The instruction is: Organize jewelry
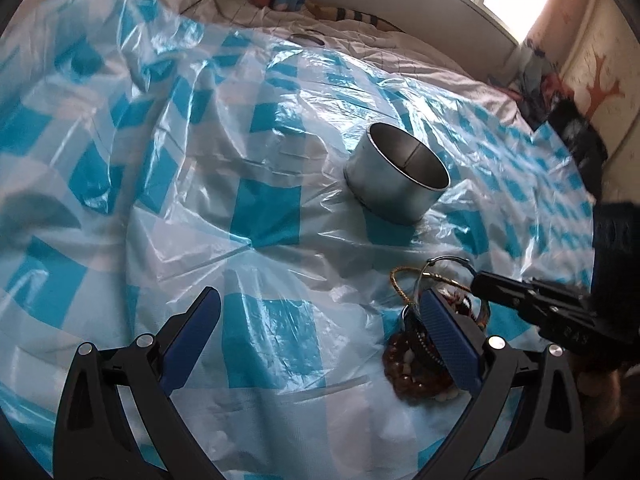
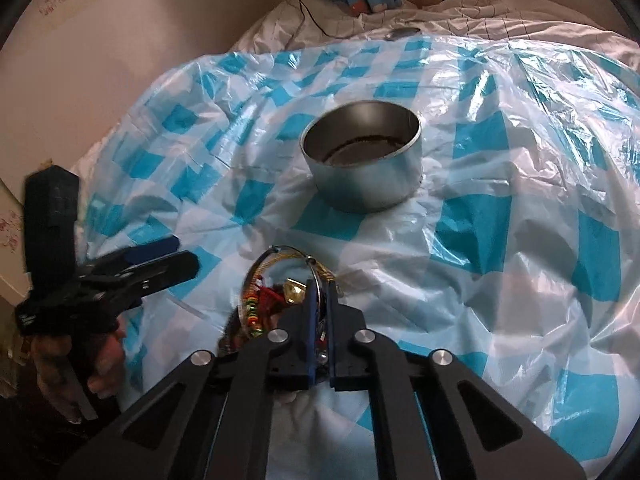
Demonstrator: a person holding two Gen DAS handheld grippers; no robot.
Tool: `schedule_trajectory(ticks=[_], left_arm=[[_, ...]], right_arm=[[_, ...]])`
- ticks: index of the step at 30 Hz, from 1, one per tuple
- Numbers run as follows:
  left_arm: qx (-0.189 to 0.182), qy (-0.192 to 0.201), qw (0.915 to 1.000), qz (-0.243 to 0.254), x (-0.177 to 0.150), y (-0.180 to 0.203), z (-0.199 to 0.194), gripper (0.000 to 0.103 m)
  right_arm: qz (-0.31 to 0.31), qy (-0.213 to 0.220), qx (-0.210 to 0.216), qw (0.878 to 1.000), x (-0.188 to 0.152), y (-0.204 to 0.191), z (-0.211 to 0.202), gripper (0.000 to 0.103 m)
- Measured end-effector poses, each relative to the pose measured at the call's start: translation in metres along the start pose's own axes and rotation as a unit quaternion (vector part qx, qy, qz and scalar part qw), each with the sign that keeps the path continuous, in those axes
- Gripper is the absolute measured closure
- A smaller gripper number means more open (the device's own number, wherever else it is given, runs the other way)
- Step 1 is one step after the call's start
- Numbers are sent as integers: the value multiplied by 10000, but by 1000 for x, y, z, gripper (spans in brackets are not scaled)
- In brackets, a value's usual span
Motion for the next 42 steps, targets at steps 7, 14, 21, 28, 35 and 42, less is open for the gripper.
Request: schedule_trajectory(ticks=[7,14,21,28,35,42], left_arm=[[-1079,-209,9927,-490,12,1,17,7],[-1652,-799,9812,-599,27,21,63,7],[-1535,-1037,9821,-343,43,37,91,15],[-1695,-1483,9738,-315,32,36,98,75],[-1741,-1481,9730,331,28,56,87,100],[-2397,-1006,9653,263,51,64,52,100]], right_arm=[[611,302,189,9975,5,23,-18,98],[1127,208,134,9933,3,45,-15,97],[1565,352,-3,9871,0,68,-22,97],[1764,399,-47,9835,2,78,-23,96],[1807,442,-85,9825,1,80,-24,96],[1744,887,110,9806,7,75,-43,103]])
Point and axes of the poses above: each gripper's, at about its wrist camera, not at the fingertips, and z roughly the way its jaws point, y to its right, x to its top, the point moved 2 cm from there along z, roughly the way its jaws point, and after that the axes turned 8 degrees about -x, right-handed, at the moved point
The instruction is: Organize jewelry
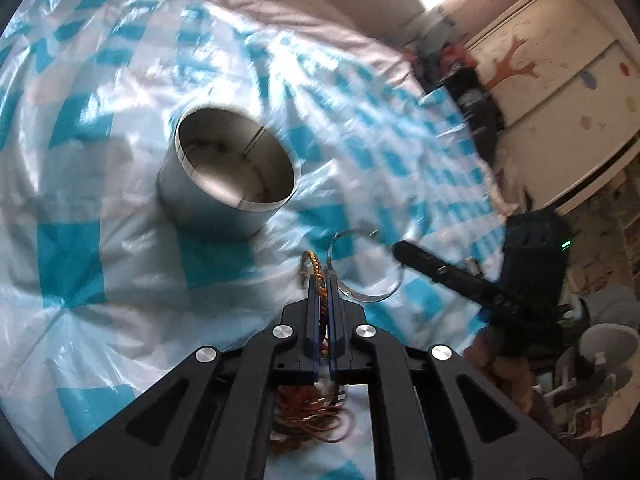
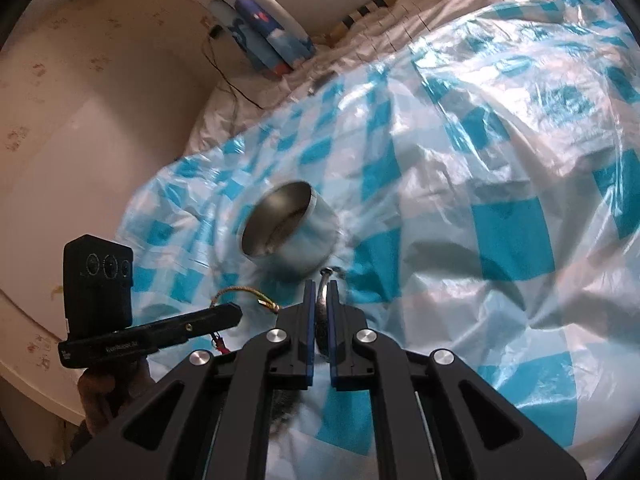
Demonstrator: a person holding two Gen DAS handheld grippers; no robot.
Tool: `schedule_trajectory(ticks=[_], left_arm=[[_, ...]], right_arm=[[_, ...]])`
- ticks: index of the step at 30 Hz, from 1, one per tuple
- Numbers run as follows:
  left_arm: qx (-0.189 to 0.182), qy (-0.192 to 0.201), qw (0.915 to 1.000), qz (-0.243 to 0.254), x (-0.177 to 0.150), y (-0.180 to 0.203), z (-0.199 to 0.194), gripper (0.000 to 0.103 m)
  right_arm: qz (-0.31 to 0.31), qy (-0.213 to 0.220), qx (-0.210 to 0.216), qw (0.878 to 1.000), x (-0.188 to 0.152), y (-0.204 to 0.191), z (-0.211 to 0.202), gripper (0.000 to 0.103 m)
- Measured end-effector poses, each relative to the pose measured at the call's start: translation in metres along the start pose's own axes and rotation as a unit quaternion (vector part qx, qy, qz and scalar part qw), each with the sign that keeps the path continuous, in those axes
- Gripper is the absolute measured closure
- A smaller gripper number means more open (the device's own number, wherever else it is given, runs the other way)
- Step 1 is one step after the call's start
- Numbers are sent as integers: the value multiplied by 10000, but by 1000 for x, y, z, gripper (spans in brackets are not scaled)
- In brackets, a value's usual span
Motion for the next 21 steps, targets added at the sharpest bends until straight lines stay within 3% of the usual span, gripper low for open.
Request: schedule_trajectory(ticks=[5,9,14,18,19,20,21], left_arm=[[-179,315,9993,11,17,6,-20,100],[-99,332,9994,0,16,0,-26,100],[41,212,9997,70,10,-2,-22,100],[662,60,9978,-30,8,-20,-17,100],[774,2,9970,-91,7,-26,-16,99],[958,-65,9952,-195,6,-35,-14,98],[1027,-85,9944,-253,6,-40,-13,96]], right_arm=[[44,131,92,9999,5,1,-5,103],[5,-240,47,9997,1,1,6,102],[-575,-617,-1175,9895,-12,-3,25,102],[-726,-861,-1691,9791,-20,3,38,100],[-759,-880,-1702,9785,-20,3,40,92],[-814,-908,-1770,9766,-22,2,42,59],[-906,-915,-1755,9760,-24,-1,44,47]])
Point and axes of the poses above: each gripper's, at about its wrist camera, not at the fingertips, and z roughly the way its jaws point, y to its right, x to its top, the point moved 2 cm from there along z, roughly the way its jaws point, and after that the axes turned 8 degrees about -x, right-handed, at the moved point
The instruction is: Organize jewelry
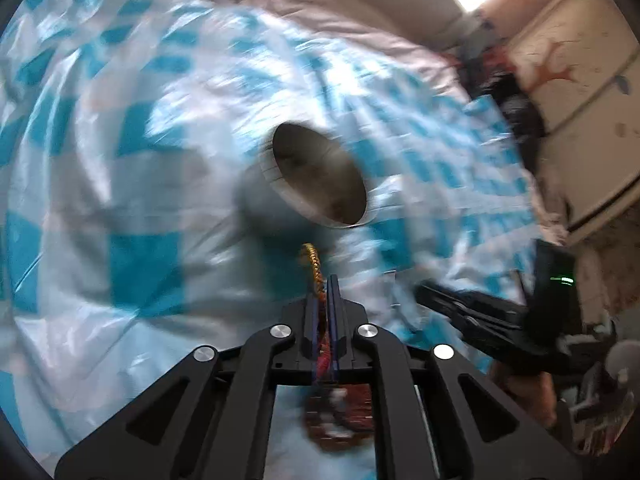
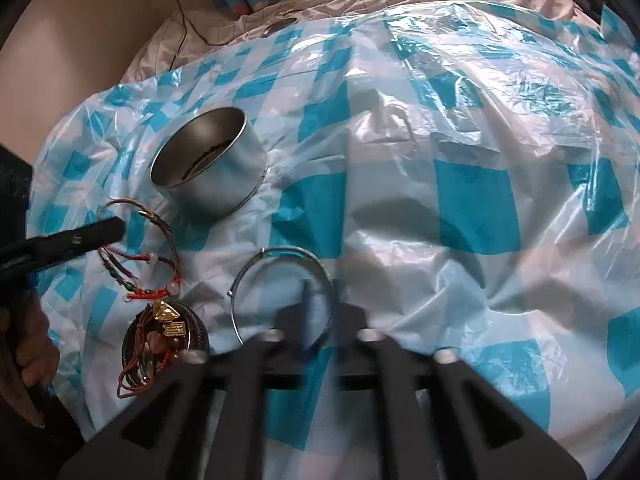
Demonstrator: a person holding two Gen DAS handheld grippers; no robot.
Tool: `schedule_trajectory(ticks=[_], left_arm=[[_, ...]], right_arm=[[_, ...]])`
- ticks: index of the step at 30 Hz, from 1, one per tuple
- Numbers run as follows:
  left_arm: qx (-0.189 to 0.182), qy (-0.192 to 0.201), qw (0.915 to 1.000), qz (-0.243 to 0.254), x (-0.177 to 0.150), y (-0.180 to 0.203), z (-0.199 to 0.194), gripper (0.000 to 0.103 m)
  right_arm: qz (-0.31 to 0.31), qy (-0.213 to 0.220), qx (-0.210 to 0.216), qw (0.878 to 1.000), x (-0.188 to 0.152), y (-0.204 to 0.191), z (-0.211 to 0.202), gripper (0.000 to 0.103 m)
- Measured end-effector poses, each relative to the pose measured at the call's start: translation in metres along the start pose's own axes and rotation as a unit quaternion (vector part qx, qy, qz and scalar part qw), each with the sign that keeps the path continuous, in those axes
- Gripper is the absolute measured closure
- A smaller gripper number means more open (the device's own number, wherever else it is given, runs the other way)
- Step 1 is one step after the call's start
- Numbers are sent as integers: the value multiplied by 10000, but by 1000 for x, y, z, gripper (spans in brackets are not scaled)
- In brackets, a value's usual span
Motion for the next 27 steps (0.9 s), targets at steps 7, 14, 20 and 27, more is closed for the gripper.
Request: schedule_trajectory(ticks=[7,14,20,27], left_arm=[[350,-71,9989,-304,0,-27,9,79],[-385,91,9991,-146,1,-11,-4,100],[-1563,276,9873,9,0,17,-36,100],[-2180,413,9750,-121,0,22,-48,100]], right_arm=[[-250,36,-295,9992,-3,-6,3,78],[170,393,404,9983,3,4,-17,101],[574,359,757,9948,9,13,-19,101],[244,136,88,9996,4,1,-6,56]])
Point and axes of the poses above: each gripper's, at about its wrist camera, not at the fingertips, and z roughly the way its jaws point, y to its right, x to its top, the point moved 2 cm from there along z, roughly the way its jaws point, and after that the axes turned 8 degrees about -x, right-handed, at the moved point
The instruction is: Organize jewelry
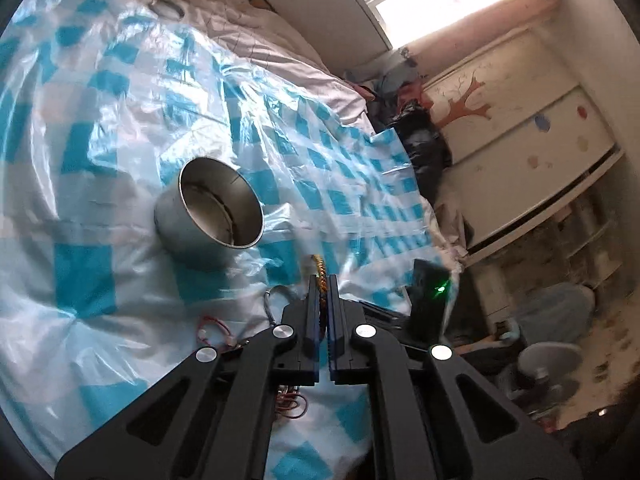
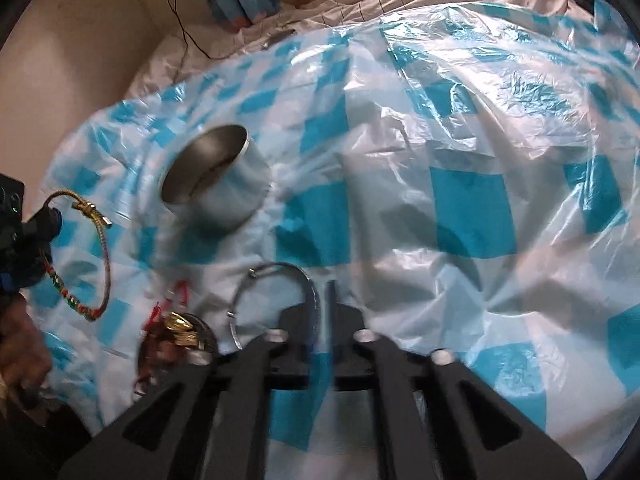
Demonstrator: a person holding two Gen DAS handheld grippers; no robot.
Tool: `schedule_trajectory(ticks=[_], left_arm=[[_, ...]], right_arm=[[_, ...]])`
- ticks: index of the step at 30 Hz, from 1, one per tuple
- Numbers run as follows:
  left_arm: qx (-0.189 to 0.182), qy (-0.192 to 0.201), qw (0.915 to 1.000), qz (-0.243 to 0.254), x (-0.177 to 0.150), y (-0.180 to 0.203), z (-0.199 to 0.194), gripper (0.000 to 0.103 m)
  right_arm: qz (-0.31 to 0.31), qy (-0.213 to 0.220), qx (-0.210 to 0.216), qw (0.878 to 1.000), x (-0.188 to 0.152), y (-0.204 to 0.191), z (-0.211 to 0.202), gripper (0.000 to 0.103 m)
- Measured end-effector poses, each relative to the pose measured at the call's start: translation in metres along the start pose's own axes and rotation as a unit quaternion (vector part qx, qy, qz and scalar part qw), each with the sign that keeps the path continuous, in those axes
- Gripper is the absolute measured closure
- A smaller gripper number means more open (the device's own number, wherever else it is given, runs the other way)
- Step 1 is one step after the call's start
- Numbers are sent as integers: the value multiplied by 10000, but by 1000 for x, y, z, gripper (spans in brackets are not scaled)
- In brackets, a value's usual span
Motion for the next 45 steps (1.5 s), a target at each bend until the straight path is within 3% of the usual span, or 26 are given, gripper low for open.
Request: schedule_trajectory(ticks=[1,6,7,8,10,11,16,21,24,27,31,33,35,37,38,41,45], left_arm=[[5,7,10000,16,0,1,0,100],[157,10,9998,147,0,4,0,100],[188,4,9997,127,1,3,1,100],[191,-2,9998,94,1,1,2,100],[238,-6,9997,87,1,-1,2,100],[241,-2,9997,90,0,-2,0,100],[182,21,9997,146,2,1,-1,100],[-14,89,9999,119,8,4,0,100],[-90,158,9998,126,18,5,4,100],[-126,219,9996,107,33,2,10,100],[-230,303,9993,22,52,-7,22,100],[-54,313,9995,57,60,-13,30,100],[473,282,9985,44,66,-27,40,100],[1514,97,9883,123,67,-43,51,99],[1765,15,9842,126,66,-47,54,95],[2006,-181,9795,50,64,-48,53,73],[2333,118,9715,404,65,-26,26,54]], right_arm=[[-76,-1,-31,10000,-2,-2,1,49],[-742,7,-632,9952,-11,-18,11,50],[-948,50,-832,9920,-14,-23,13,58],[-1146,96,-994,9884,-17,-29,13,74],[-1384,152,-1058,9846,-20,-36,12,95],[-1393,187,-1053,9845,-21,-35,10,98],[-275,261,217,9990,-7,-4,-9,99],[598,529,1290,9884,8,18,-26,99],[623,791,1504,9835,18,15,-36,99],[456,1061,1413,9832,32,4,-46,99],[388,1094,1359,9839,52,-2,-37,99],[295,1114,1284,9850,59,-6,-32,99],[189,1117,1210,9862,64,-13,-26,99],[20,1136,1101,9874,69,-23,-21,99],[-65,1143,1055,9878,71,-28,-18,99],[-364,1166,908,9884,79,-48,-10,99],[-693,1152,721,9883,85,-72,3,99]])
Point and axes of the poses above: each gripper's, at about its wrist camera, not at the fingertips, and z roughly the way its jaws point, y to its right, x to its top, the point moved 2 cm from there along z, roughly the way its jaws point, and after that the axes turned 8 degrees about -x, right-handed, at the moved point
